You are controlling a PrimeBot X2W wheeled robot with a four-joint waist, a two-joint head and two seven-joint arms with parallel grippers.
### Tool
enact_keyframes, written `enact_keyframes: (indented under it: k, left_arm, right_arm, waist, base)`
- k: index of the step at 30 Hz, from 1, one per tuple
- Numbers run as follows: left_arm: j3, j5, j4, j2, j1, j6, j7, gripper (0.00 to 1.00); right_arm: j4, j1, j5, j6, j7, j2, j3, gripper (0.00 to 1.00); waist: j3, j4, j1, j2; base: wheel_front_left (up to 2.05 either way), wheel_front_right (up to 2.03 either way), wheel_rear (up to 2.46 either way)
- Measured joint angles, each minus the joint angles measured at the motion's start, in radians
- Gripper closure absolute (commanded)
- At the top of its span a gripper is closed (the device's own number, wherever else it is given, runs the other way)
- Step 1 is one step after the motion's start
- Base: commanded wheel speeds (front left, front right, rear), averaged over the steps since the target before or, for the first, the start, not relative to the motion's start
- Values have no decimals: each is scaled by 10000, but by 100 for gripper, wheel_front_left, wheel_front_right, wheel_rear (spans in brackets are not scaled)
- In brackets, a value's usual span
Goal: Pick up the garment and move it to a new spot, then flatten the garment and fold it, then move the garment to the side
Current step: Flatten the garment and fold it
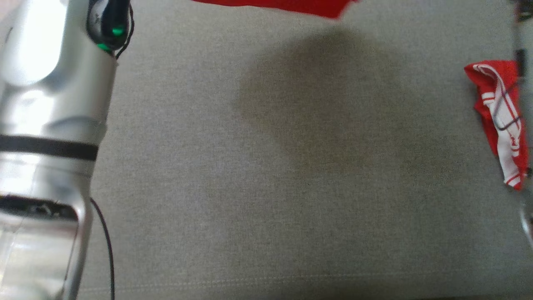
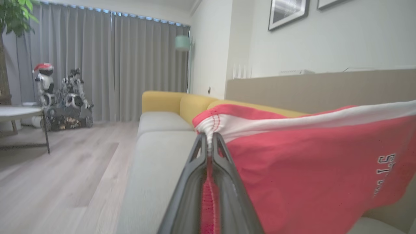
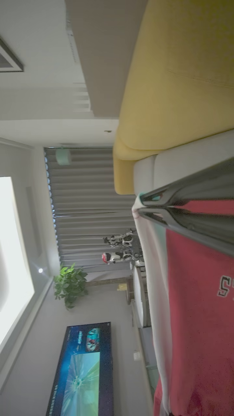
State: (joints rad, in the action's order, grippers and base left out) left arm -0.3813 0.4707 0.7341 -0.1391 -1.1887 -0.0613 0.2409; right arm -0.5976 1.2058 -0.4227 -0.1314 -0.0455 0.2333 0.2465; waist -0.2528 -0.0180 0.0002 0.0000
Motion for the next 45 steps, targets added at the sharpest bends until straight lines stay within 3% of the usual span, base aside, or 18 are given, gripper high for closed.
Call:
enact_keyframes:
  k: [6,12,21,26,32,37,45]
  left_arm:
    - [36,-23,2740,671,-225,29,84,100]
    - [65,270,4644,1005,172,42,84,100]
    - [109,255,4291,1131,687,54,86,100]
    - [247,146,2763,1135,2691,-12,84,100]
    - [523,-255,729,1114,5964,-4,84,100]
    - [711,-673,-913,938,7984,46,84,100]
    - [662,-813,-3087,656,11277,341,42,100]
  right_arm:
    - [-2966,231,-299,0,-270,-922,1089,100]
    - [-4746,17,-1078,0,-550,-1312,1616,100]
    - [-5010,-702,-1724,0,-1582,-1319,2372,100]
    - [-4291,-3049,-2278,0,-1941,-1127,2656,100]
    - [-2305,-5877,-2462,0,-2025,-598,2625,100]
    - [-587,-7982,-2238,0,-2027,-242,1925,100]
    - [2280,-11998,-1187,0,-1258,-546,54,100]
  waist:
    - [-453,102,0,0]
    - [-890,192,0,0]
    - [-1134,115,0,0]
    - [-683,42,-2,0]
    - [31,101,-3,0]
    - [606,160,-3,1]
    - [1619,73,-3,1]
  base:
    - [0,0,0]
    - [0,0,0]
    - [0,0,0]
    - [0,0,0]
    - [0,0,0]
    - [0,0,0]
    - [0,0,0]
